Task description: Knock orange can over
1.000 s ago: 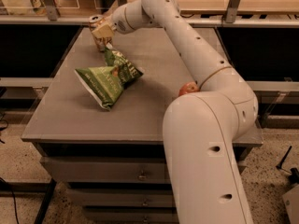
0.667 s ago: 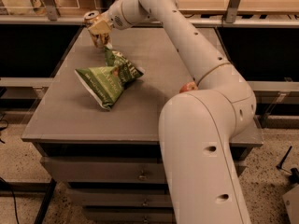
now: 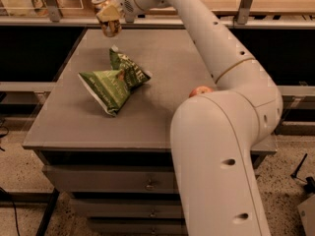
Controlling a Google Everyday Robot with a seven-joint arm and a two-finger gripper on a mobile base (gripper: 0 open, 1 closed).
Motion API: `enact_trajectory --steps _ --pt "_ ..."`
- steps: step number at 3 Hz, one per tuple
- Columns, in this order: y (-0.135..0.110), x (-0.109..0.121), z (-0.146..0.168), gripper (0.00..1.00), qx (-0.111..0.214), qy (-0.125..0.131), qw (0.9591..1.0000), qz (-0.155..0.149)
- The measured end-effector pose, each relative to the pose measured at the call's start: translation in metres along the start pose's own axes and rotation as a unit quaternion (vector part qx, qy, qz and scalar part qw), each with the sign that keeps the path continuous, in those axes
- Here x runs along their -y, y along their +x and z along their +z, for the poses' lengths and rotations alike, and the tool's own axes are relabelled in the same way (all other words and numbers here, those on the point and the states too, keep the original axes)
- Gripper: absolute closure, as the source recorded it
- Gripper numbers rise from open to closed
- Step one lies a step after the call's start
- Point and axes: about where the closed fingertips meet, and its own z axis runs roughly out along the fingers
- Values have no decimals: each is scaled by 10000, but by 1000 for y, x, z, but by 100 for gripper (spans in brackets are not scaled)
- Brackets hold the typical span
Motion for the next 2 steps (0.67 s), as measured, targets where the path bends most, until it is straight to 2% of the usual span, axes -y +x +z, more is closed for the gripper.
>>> enact_trajectory --steps 1,2 --pt "-10 20 -36 76 60 360 9993 84" --pt "-13 38 -76 76 120 759 9969 171"
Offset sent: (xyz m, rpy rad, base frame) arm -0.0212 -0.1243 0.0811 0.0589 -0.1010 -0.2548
